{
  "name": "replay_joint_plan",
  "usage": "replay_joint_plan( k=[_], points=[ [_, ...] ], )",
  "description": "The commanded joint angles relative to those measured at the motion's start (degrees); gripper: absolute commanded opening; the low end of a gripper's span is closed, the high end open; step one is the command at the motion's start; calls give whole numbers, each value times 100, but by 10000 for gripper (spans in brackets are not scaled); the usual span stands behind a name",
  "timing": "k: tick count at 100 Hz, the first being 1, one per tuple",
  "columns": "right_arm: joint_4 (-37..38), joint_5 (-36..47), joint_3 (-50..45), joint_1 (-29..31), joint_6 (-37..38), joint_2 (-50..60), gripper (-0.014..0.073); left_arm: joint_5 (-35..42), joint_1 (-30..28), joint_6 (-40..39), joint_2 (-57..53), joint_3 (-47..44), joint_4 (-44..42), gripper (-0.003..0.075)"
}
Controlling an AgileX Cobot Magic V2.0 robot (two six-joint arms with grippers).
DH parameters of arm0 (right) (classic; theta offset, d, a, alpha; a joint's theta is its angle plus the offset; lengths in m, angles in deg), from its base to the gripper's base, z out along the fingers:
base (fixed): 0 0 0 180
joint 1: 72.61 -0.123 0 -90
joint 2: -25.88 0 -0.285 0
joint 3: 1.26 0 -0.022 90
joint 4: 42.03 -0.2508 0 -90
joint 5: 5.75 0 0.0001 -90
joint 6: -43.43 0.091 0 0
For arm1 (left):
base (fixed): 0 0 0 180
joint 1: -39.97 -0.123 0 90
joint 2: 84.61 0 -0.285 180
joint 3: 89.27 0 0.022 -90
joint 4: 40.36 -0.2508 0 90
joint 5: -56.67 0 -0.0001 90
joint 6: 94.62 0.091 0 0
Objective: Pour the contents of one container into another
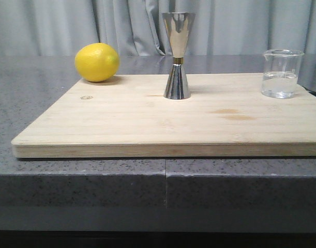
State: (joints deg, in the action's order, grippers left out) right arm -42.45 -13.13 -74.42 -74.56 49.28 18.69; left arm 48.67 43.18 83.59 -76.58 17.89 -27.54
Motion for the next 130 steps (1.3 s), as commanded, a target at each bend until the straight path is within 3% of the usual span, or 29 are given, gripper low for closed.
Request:
replay_joint_plan(
  k=[1, 22, 40, 49, 57, 71, 80, 90, 95, 116, 130],
  points=[
    [-24, 91, 701, -7, 0, -270, -69, 29, 15, -28, 354, 687, 139, -21],
    [-24, -527, 1881, -7, 0, -1319, -69, -817, 344, 278, 1710, 2102, 498, -20],
    [-24, -843, 2659, -7, 0, -2373, -56, -799, 1087, 983, 3082, 3021, 838, -20],
    [-24, -841, 2921, -7, 0, -2814, 10, -679, 1559, 1078, 3709, 3370, 838, -19],
    [-24, -820, 3115, -7, 0, -3116, 130, -582, 2015, 1109, 4204, 3626, 838, -2],
    [-128, -362, 3204, -7, 0, -3430, 405, -188, 2743, 1131, 4955, 3975, 761, 144],
    [-315, -79, 3204, -7, 0, -3535, 538, 353, 3138, 1144, 5348, 4061, 566, 322],
    [-325, -21, 3204, -7, 0, -3607, 576, 1035, 3575, 1144, 5669, 4061, 286, 562],
    [-325, -21, 3204, -7, 0, -3649, 576, 1267, 3731, 1144, 5819, 4061, 275, 633],
    [-252, -3, 3063, -7, 0, -3926, 576, 1618, 3937, 1144, 6569, 4061, -92, 634],
    [-172, 567, 2548, -7, -67, -4031, 576, 2126, 3937, 1144, 7118, 4061, -285, 634]
  ],
)
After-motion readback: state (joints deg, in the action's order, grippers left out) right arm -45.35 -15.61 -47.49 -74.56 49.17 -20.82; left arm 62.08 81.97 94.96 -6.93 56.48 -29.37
